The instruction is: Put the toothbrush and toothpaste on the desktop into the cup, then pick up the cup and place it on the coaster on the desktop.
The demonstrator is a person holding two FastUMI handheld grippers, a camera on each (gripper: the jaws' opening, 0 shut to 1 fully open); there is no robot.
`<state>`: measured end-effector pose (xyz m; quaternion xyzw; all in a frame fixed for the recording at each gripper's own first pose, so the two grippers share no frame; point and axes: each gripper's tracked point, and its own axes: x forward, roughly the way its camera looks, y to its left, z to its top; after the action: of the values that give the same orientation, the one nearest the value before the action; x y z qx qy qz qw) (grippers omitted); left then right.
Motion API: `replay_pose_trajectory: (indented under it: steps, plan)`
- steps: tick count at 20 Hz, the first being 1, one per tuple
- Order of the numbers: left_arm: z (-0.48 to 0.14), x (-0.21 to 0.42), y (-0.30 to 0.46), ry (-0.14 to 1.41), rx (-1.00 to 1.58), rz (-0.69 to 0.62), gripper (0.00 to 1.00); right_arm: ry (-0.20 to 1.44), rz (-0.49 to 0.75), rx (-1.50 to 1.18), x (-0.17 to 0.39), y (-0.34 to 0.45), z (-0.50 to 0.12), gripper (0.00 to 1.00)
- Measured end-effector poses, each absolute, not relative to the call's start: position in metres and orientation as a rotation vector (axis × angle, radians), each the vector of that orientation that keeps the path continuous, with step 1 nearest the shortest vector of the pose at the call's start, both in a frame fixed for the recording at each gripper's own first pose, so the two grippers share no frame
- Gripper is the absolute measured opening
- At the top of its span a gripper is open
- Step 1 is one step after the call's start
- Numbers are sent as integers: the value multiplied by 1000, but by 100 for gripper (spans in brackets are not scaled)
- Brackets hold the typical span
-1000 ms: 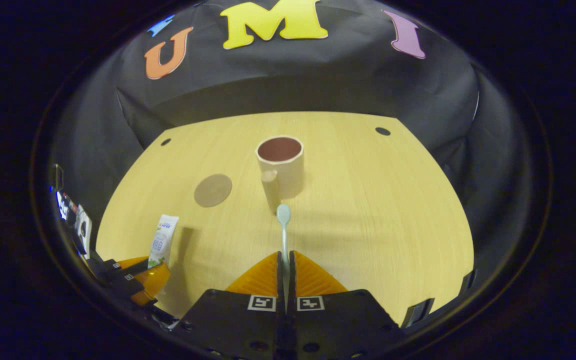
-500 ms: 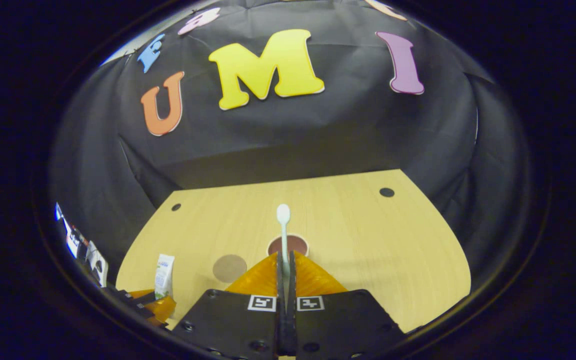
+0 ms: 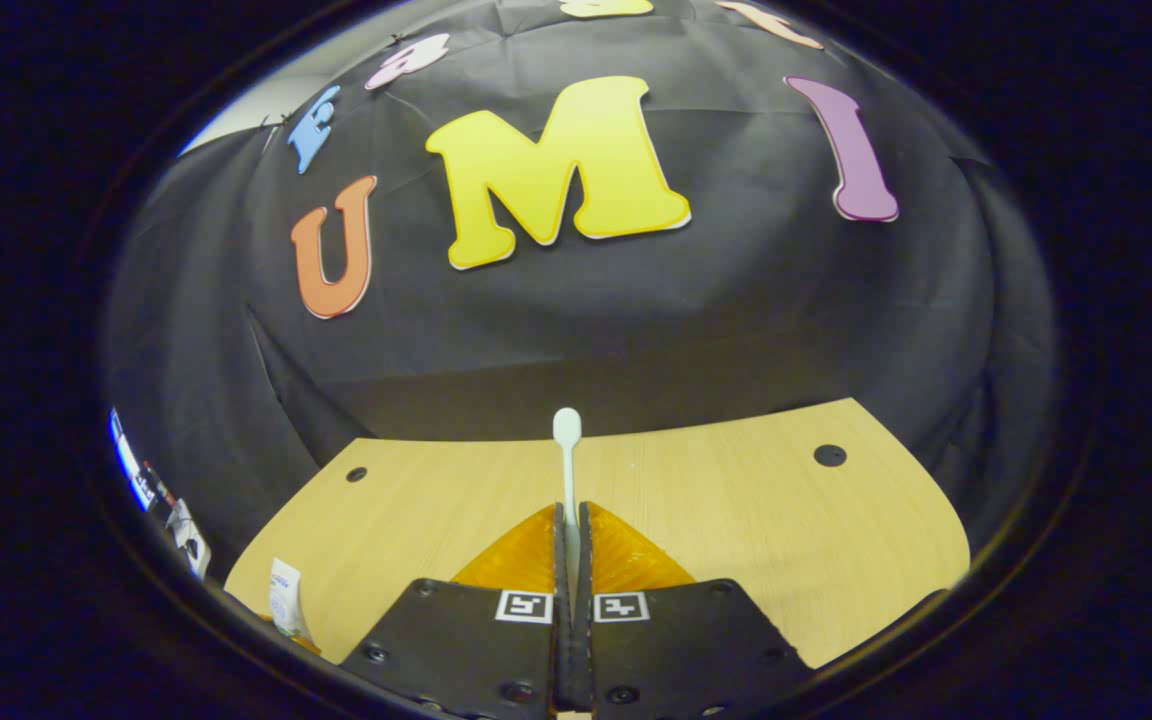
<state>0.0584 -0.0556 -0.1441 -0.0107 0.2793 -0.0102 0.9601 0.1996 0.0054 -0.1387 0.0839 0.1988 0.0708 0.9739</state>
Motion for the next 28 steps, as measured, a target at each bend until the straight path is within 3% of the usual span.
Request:
replay_pose_trajectory:
  steps: [11,18,24,28]
  plan:
    - [-125,80,-56,505,11,-11,37,309,151,31,234,13,-178,0]
    - [-113,97,-63,471,41,-26,36,305,150,7,224,13,-201,1]
    - [-111,103,-70,455,64,-50,36,341,169,18,208,15,-213,7]
    - [-103,109,-78,416,83,-75,36,325,184,13,191,11,-198,8]
